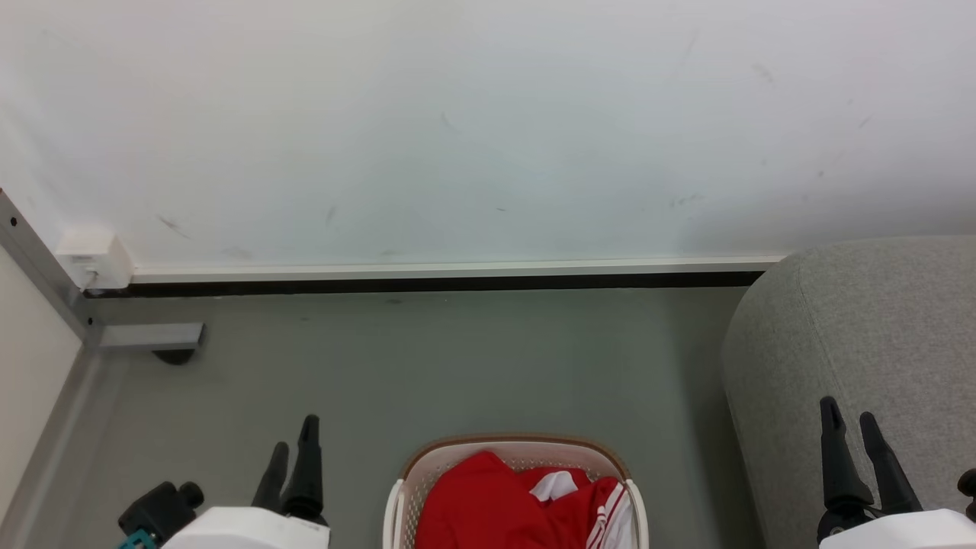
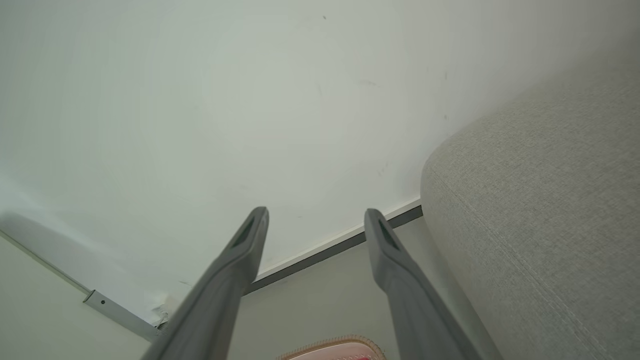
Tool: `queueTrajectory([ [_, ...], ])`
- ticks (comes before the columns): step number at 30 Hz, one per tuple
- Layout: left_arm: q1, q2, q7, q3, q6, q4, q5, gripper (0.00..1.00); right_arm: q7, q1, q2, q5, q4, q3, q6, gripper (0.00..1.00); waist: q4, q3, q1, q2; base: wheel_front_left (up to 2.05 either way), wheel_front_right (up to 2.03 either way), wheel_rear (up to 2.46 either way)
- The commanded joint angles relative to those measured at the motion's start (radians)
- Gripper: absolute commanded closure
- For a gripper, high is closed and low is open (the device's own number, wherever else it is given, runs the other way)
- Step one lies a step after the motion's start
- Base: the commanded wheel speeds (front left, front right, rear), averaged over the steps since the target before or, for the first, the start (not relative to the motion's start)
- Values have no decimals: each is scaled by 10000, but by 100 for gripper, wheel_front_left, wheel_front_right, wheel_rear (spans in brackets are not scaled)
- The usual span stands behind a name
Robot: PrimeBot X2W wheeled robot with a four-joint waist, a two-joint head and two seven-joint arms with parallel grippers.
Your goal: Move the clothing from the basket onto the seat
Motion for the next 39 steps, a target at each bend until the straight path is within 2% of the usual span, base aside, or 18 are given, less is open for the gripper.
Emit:
queueTrajectory([
  [1,-138,85,-70,-6,36,-141,320,0,-81,-43,-105,-288,-138,8,-7,0,0,-3,0,-1,0,0,0],
  [17,-14,118,-553,-229,154,-289,3037,0,-570,-11,-205,-2305,-64,97,-9,0,-3,-11,0,-1,0,0,0],
  [39,127,167,-1109,-477,250,-127,5487,0,-1120,-11,-164,-4175,306,-62,-12,0,113,-9,0,-1,0,0,0],
])
